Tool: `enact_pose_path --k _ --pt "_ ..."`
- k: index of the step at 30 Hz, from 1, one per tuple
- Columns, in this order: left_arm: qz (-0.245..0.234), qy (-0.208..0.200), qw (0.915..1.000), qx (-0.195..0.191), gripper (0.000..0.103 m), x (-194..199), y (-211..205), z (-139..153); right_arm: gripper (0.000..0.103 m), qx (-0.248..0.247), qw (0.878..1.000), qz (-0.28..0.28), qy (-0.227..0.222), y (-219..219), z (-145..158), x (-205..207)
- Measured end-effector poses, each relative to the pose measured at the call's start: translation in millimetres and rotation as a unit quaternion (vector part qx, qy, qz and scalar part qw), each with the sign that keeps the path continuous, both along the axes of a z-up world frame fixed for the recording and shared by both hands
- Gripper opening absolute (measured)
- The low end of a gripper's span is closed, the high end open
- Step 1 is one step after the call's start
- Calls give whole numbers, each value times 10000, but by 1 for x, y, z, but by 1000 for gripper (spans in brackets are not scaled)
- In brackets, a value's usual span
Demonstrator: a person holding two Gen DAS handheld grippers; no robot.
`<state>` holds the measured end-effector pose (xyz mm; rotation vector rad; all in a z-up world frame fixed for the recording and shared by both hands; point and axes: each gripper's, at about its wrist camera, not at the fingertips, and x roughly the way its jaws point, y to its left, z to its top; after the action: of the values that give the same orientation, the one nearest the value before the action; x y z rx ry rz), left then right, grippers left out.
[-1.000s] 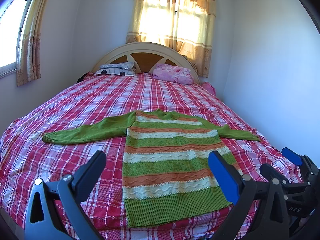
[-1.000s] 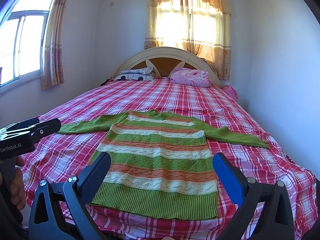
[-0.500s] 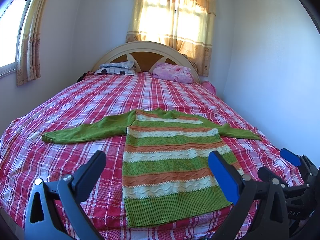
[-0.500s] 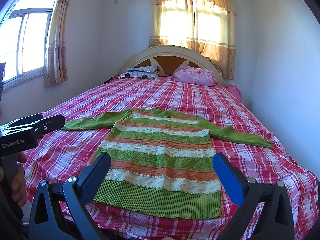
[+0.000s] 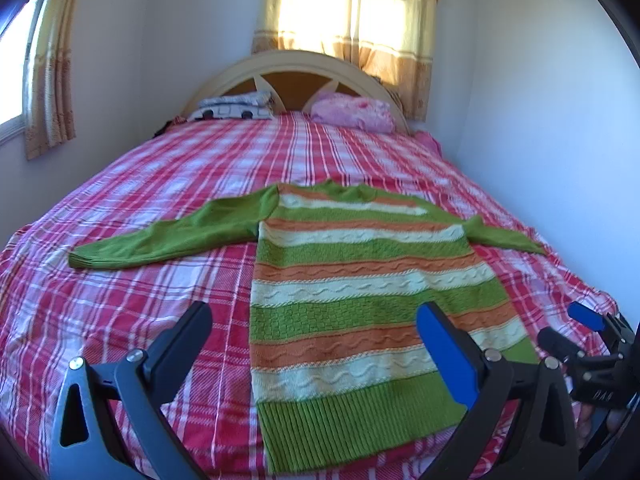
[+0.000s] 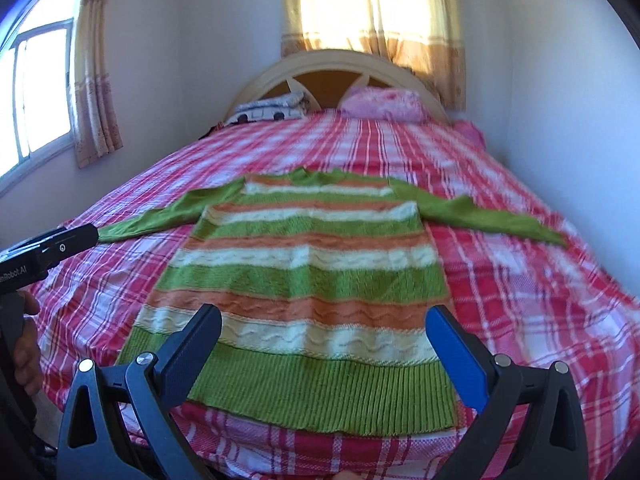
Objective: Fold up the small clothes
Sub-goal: 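Move the right tool to the sweater's sleeve cuff and grasp it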
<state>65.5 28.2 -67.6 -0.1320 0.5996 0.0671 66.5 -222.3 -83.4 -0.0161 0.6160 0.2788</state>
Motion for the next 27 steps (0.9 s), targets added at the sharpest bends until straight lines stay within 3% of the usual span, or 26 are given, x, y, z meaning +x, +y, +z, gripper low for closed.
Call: enact_pose_path --k 9,17,27 --pt "-109 211 9993 297 103 66 3 -14 102 702 9922 -808 641 -74 -18 74" --pt "-175 71 9991 374 103 121 3 -20 102 971 9833 -1285 842 -127 -23 129" --pt "-112 65 9981 607 103 175 7 -45 100 1411 9626 -2048 1078 -215 -33 201"
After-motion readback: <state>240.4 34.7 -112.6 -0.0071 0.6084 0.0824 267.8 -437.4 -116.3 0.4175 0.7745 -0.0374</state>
